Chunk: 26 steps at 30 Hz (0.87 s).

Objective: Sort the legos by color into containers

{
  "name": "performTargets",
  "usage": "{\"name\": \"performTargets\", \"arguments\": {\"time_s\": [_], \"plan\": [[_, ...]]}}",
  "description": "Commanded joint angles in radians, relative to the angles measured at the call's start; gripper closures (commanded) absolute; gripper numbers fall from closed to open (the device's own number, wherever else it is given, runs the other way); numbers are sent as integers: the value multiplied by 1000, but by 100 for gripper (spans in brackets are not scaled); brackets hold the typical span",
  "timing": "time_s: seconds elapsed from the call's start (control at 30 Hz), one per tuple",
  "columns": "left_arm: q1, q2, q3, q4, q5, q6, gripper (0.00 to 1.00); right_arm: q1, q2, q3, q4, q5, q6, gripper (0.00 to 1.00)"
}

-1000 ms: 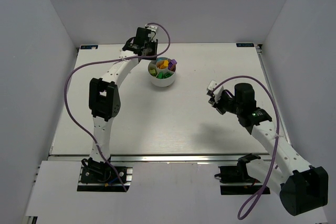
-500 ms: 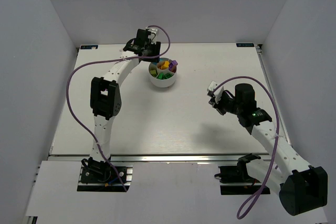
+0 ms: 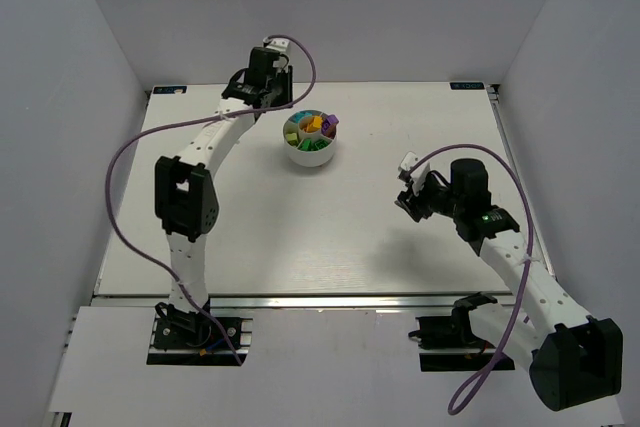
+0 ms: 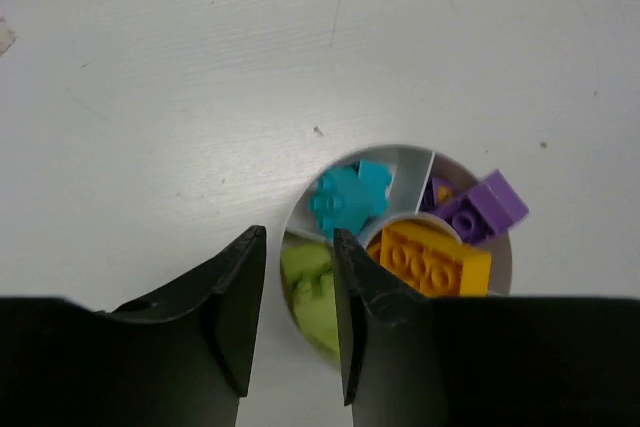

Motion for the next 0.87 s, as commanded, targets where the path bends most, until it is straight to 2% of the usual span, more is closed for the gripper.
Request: {"name": "performTargets", "arguments": {"time_s": [0.0, 0.03, 0.07, 0.1, 0.13, 0.17, 0.2, 0.23, 0.3, 0.4, 0.47, 0.63, 0.83], "plan": [[9, -267, -167, 147, -28, -58, 59, -22, 4, 2, 53, 5, 62, 39], [9, -377, -243, 184, 1, -66, 76, -25, 3, 6, 75, 15, 114, 36], [9, -432, -394, 221, 47, -69, 83, -35, 8, 11, 81, 30, 131, 34], [9, -488, -471, 289, 179, -65, 88, -38, 11, 22, 93, 44, 190, 27], [9, -596, -543, 317, 244, -57, 87, -43, 15, 29, 96, 58, 217, 26], [9, -649, -618, 351, 307, -36, 77, -55, 23, 38, 96, 85, 240, 26], [9, -698, -751, 395, 367, -28, 61, -55, 29, 49, 99, 96, 261, 23], [9, -783, -810, 413, 459, -19, 25, -63, 34, 66, 92, 113, 283, 18], [9, -850, -950, 434, 513, -13, 5, -68, 31, 71, 102, 124, 314, 11], [9, -916, -1060, 428, 570, 21, 2, -69, 29, 65, 121, 137, 355, 11], [-5, -931, -1094, 416, 546, 61, 2, -68, 37, 65, 121, 153, 370, 11], [-16, -990, -1145, 449, 532, 81, 2, -80, 64, 63, 112, 229, 387, 11], [-16, -1052, -1176, 469, 524, 86, 2, -138, 49, -7, 177, 303, 404, 11]]}}
